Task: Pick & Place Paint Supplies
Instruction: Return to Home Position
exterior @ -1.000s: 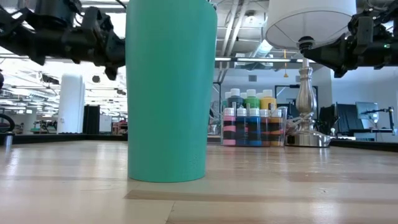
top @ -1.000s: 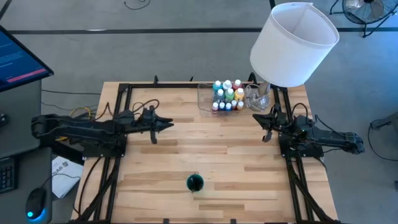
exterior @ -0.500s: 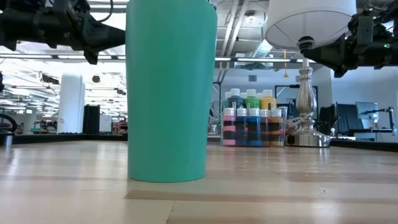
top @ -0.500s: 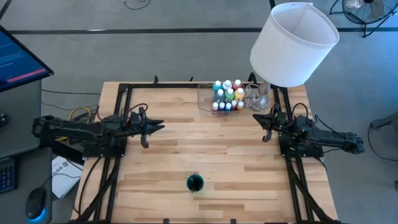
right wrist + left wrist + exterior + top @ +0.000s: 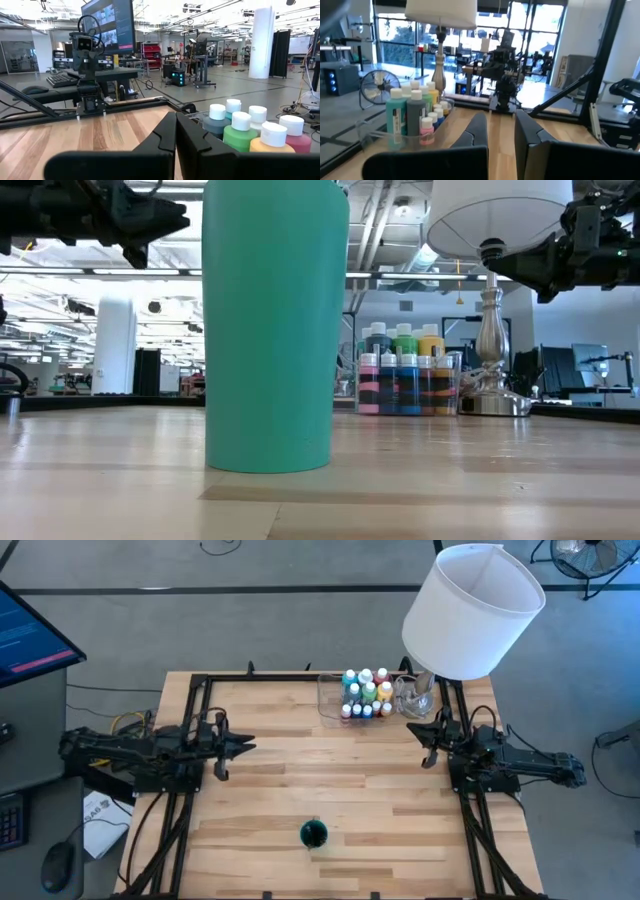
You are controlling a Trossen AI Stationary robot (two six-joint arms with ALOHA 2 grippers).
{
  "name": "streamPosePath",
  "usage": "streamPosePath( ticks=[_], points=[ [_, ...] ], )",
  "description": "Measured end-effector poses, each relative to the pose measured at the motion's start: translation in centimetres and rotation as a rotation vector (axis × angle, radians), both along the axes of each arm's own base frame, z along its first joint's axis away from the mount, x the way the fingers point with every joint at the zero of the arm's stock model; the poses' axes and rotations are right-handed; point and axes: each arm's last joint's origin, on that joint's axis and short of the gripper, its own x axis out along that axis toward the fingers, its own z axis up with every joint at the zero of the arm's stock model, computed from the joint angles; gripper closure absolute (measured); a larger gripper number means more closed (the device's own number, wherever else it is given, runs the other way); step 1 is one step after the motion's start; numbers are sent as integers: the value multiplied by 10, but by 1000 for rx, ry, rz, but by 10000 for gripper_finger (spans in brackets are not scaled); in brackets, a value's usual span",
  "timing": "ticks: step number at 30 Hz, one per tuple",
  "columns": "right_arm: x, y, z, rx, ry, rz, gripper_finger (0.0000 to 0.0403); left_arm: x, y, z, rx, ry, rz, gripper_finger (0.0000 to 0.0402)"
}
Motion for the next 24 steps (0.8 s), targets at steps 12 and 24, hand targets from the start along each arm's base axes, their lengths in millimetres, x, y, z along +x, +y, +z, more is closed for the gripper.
streamPosePath(
  ticks=[12,24],
  points=[
    [0,0,0,-4,-1,0,403,-8,-1,-5,16,-14,-16,402],
    [0,0,0,-4,-1,0,403,-6,-1,-23,24,19,-15,401]
  ],
)
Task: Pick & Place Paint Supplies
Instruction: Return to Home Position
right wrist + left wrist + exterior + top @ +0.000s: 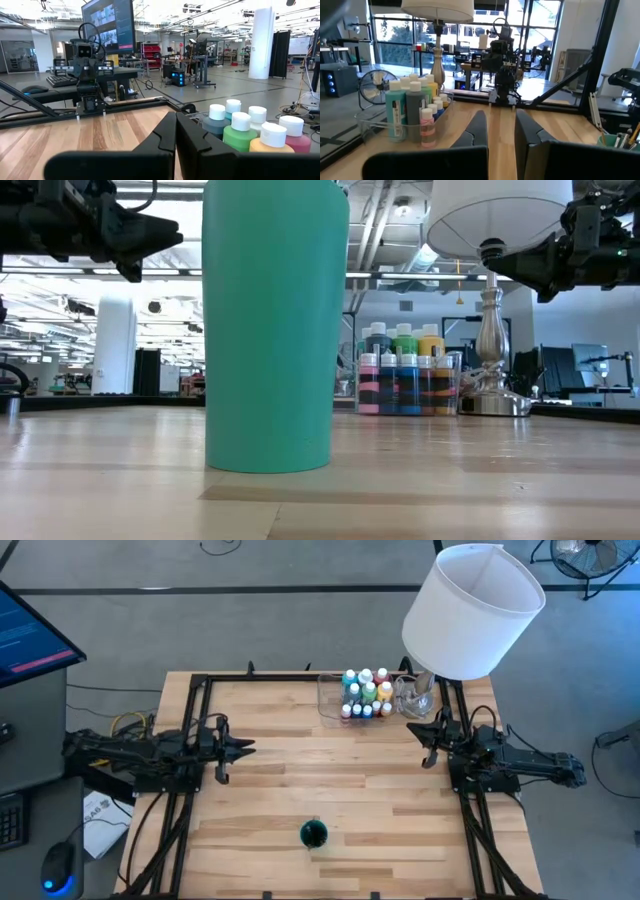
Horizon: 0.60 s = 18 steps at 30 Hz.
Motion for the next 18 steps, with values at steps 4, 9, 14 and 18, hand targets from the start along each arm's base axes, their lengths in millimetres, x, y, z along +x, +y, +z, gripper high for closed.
streamPosePath(
  ticks=[4,9,14,18],
  points=[
    [0,0,0,0,0,0,403,0,0,0,20,4,2,402],
    [0,0,-1,1,5,0,403,0,0,-4,21,12,1,401],
    [0,0,-1,1,12,0,403,1,0,-22,12,36,1,401],
    [0,0,-2,2,19,0,403,1,0,-21,7,20,0,402]
  ],
)
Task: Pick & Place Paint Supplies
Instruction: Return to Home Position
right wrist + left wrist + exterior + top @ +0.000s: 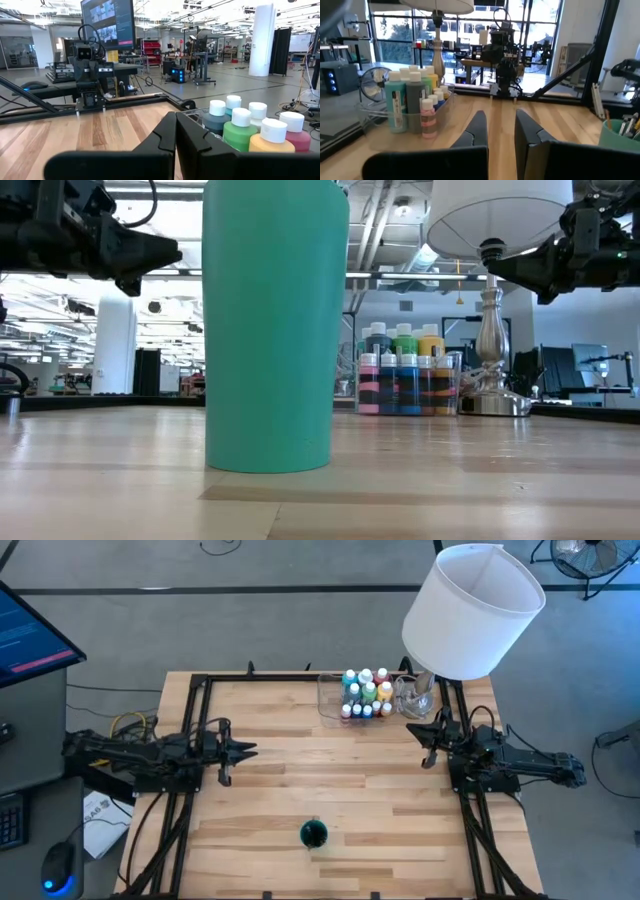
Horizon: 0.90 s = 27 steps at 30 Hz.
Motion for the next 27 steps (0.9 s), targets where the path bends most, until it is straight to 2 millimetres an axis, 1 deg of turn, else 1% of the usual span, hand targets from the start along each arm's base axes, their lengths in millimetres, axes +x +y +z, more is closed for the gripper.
streamPosePath(
  ticks=[7,14,18,22,25,27],
  points=[
    [0,0,0,0,3,0,403,0,1,-2,46,24,20,402],
    [0,0,-5,-10,55,0,403,0,1,-10,47,113,21,402],
    [1,0,-7,23,63,4,403,0,2,-12,46,130,58,402],
    [1,0,-7,17,66,3,403,-1,2,-14,49,156,70,402],
    [1,0,-7,95,35,15,403,0,2,-15,50,166,70,402],
    [1,1,-7,112,30,23,403,0,2,-16,50,170,69,402]
  ],
)
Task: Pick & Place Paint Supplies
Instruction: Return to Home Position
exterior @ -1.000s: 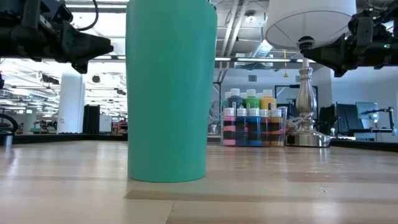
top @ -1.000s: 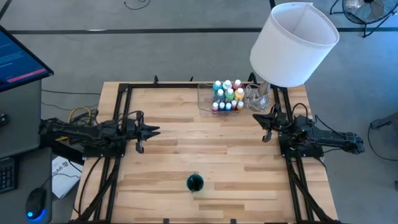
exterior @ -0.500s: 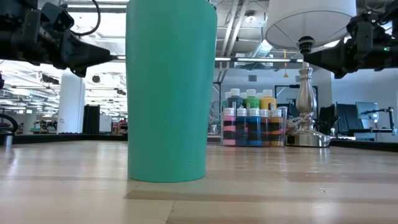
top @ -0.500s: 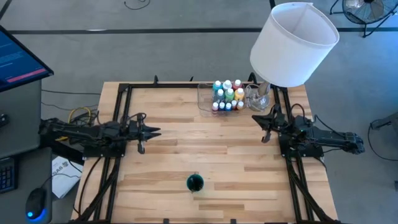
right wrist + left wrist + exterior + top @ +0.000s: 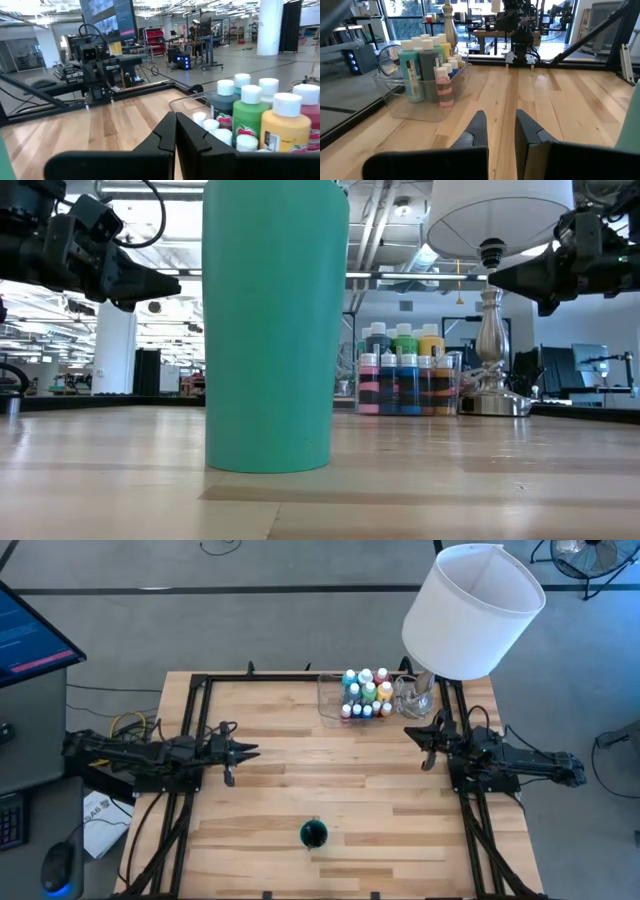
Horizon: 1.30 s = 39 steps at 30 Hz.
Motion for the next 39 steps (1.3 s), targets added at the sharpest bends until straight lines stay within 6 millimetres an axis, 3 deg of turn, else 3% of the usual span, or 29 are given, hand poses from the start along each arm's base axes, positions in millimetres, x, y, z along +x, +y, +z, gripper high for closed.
streamPosePath(
  ticks=[15,23,39],
  points=[
    [1,3,0,28,-11,37,403,0,0,0,-78,-17,3,402],
    [1,3,0,28,-11,37,403,0,0,4,-281,-109,15,402],
    [1,3,0,28,-11,38,403,0,0,6,-280,-129,15,402]
  ],
)
